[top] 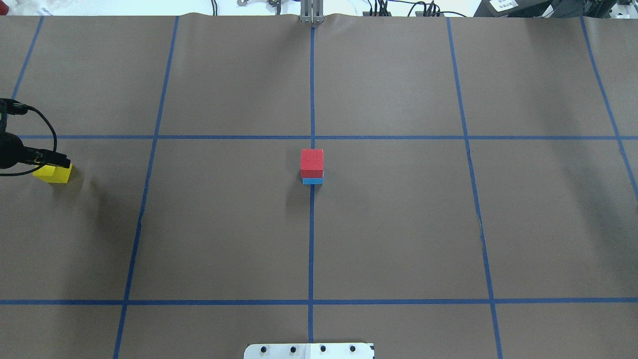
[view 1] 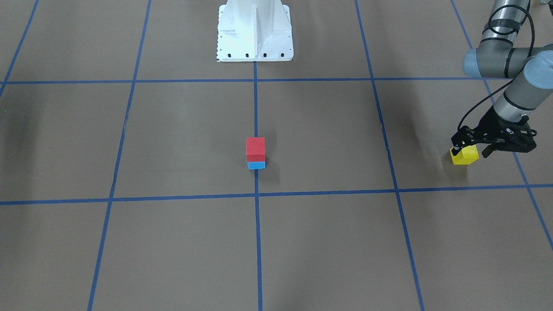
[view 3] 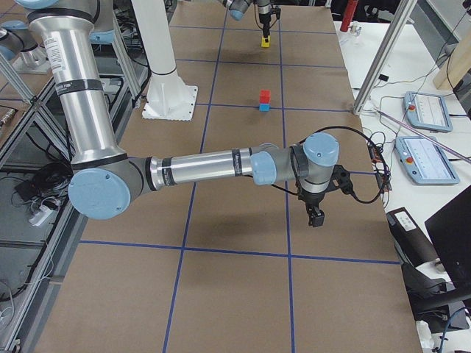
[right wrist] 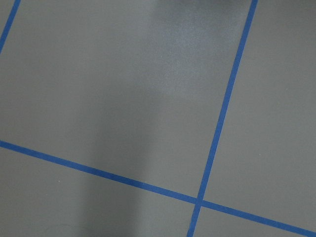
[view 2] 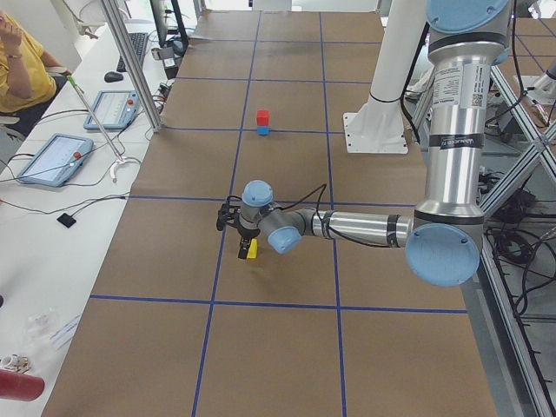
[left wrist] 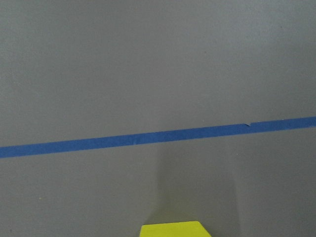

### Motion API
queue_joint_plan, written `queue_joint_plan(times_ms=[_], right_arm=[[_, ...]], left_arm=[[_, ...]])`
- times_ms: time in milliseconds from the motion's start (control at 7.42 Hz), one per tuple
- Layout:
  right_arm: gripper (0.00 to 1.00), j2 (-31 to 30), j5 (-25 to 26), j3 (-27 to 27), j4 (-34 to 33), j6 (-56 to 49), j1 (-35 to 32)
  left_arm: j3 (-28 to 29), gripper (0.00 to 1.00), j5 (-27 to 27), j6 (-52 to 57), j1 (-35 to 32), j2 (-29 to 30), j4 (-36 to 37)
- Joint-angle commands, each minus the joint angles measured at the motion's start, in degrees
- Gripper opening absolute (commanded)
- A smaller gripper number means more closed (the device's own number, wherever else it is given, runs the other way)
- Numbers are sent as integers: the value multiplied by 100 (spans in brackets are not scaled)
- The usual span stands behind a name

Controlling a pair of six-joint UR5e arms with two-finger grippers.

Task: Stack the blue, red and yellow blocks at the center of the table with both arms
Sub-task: 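Close the left gripper on the yellow cube and lift it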

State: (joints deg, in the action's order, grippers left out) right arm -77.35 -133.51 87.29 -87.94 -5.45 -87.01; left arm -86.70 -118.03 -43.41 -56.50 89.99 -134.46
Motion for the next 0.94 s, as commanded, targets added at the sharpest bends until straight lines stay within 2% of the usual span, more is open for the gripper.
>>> queue_joint_plan(times_ms=[0, 135, 404, 539, 808], right_arm=[[100, 0, 0, 7, 5, 0, 0], [100, 9, 0, -1, -4, 0, 0], [100, 9, 0, -1, -4, 0, 0], [100, 0, 0, 7, -4, 9, 0], [100, -9, 0, -1, -4, 9, 0]], left_arm=[[21, 65, 218, 8, 173, -17, -1], [30, 1, 236, 122, 218, 1, -1], [-152, 0, 184, 439, 192, 18, 51], [-554, 0, 19, 430, 183, 88, 643], [-1713, 0, 25, 413, 157, 1032, 3028]])
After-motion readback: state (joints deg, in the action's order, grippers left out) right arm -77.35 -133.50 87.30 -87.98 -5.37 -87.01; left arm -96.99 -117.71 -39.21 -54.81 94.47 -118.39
